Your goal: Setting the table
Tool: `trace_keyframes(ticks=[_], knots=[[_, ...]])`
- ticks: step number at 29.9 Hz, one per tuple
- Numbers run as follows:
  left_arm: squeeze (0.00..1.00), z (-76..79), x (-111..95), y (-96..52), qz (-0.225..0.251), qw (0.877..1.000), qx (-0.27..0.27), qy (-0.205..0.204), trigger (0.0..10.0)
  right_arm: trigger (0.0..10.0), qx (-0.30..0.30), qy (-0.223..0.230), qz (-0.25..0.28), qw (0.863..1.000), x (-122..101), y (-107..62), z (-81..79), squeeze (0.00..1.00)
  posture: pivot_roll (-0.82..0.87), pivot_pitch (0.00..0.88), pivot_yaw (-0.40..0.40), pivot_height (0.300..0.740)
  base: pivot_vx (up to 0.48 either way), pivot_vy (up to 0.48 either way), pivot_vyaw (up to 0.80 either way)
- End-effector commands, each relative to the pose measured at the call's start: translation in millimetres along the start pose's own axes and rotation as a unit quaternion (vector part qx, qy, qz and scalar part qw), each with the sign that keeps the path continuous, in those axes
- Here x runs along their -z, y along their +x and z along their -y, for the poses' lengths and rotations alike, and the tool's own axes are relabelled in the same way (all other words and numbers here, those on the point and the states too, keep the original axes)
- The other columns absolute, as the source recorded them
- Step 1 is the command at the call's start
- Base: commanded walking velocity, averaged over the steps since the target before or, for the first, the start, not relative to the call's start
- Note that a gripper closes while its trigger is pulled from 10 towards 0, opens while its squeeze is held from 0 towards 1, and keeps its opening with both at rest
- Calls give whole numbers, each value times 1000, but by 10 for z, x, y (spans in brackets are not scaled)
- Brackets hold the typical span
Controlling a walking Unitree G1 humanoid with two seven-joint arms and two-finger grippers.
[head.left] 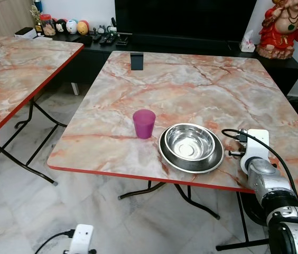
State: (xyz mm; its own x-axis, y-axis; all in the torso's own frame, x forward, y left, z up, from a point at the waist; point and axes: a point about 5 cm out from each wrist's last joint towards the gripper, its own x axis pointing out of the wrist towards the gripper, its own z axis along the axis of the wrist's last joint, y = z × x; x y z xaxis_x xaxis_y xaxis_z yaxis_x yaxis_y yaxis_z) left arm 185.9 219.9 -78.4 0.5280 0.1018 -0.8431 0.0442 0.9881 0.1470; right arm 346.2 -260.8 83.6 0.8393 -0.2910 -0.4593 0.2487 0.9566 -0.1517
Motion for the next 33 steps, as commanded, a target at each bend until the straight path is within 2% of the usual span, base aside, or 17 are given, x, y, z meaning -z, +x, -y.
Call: trace_keyframes(ticks=[1,4,8,11,12,13,15,23,28,29,30,31,33], knots=[[0,18,-5,4,-7,1000,4,-6,10000,10000,-3,5,5,1000,-54,7,-17,39,90,0,-41,707,0,0,0],[0,8,-3,3,-7,1000,3,-7,10000,10000,-6,7,6,1000,-43,9,-37,39,95,0,-42,707,0,0,0],[0,-2,196,-28,-21,1000,3,-6,10000,10000,-6,8,8,1000,-37,11,-47,39,96,0,-40,707,0,0,0],[0,-5,269,-41,-26,1000,3,-6,10000,10000,-5,9,8,1000,-33,11,-46,35,96,0,-40,707,0,0,0],[0,-30,356,-61,-33,999,2,-6,10000,10000,-3,11,10,1000,-34,11,-38,278,95,0,-40,707,0,0,0],[0,-45,398,-72,-36,999,1,-6,10000,10000,-2,12,10,1000,-34,10,-34,851,94,0,-39,707,0,0,0],[0,-118,465,-96,-41,999,-3,-5,10000,10000,0,13,11,1000,-32,12,-25,922,95,0,-39,707,0,0,0],[0,-157,452,-98,-39,999,-5,-6,10000,10000,1,14,12,1000,-32,13,-24,890,96,0,-39,707,0,0,0],[0,-96,384,-75,-34,999,-1,-4,10000,10000,1,14,12,1000,-25,14,-29,882,95,0,-38,707,0,0,0],[0,-77,371,-70,-33,999,0,-4,10000,10000,3,14,13,1000,-26,14,-27,459,95,0,-37,707,0,0,0],[0,-67,365,-67,-33,999,1,-3,10000,10000,4,14,13,1000,-27,14,-26,459,95,0,-37,707,0,0,0],[0,-42,350,-62,-32,999,2,-3,10000,10000,8,16,17,1000,-34,13,-21,0,96,0,-39,707,0,0,0],[0,-26,343,-59,-32,999,3,-2,10000,10000,9,18,22,1000,-45,12,-18,0,97,0,-40,707,0,0,0]])
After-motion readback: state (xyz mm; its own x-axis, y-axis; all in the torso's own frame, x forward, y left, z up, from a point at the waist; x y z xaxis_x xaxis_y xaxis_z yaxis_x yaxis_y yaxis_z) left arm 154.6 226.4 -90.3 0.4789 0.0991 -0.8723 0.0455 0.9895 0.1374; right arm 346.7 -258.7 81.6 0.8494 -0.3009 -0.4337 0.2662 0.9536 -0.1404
